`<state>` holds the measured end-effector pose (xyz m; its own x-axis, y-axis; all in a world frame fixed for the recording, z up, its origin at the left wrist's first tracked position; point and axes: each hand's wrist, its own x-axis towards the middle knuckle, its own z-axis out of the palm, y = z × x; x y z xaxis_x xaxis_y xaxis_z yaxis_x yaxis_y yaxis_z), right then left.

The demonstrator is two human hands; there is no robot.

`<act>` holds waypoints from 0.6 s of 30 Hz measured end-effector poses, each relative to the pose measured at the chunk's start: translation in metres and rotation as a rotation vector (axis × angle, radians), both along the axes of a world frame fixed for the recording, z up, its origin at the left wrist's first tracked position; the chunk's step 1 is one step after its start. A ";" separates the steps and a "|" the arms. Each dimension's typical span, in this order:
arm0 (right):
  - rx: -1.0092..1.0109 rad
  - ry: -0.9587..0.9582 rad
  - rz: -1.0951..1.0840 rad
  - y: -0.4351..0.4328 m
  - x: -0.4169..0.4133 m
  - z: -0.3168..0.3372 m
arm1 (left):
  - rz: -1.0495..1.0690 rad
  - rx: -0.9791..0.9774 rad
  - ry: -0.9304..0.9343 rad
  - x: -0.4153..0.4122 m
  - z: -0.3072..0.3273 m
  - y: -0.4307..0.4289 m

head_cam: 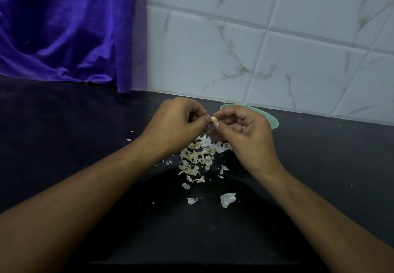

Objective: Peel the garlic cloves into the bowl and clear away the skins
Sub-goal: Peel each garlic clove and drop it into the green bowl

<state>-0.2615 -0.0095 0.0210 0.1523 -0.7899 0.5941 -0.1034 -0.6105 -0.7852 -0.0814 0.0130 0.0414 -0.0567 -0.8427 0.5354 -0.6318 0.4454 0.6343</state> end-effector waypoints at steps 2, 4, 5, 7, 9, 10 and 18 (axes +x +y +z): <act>0.011 0.006 0.013 0.000 0.000 0.000 | 0.015 -0.015 -0.010 -0.001 -0.001 0.000; 0.026 0.005 0.019 0.001 0.000 -0.001 | 0.026 -0.029 -0.013 -0.001 -0.002 0.000; 0.028 0.005 0.021 0.002 0.001 -0.001 | 0.027 -0.036 -0.009 -0.002 -0.002 0.000; 0.027 0.004 0.026 0.003 0.002 0.000 | 0.026 -0.041 0.000 -0.003 -0.002 0.000; 0.029 0.009 0.031 0.004 0.003 0.000 | 0.034 -0.043 -0.003 -0.003 -0.002 0.000; 0.035 0.009 0.033 0.003 0.003 0.000 | 0.035 -0.038 -0.006 -0.004 -0.002 0.000; 0.112 -0.047 0.089 0.002 0.003 0.000 | 0.018 0.013 0.003 -0.004 0.001 0.001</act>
<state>-0.2583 -0.0074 0.0215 0.1990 -0.8362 0.5110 -0.0141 -0.5238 -0.8517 -0.0854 0.0142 0.0426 -0.0399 -0.8507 0.5241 -0.6379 0.4254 0.6419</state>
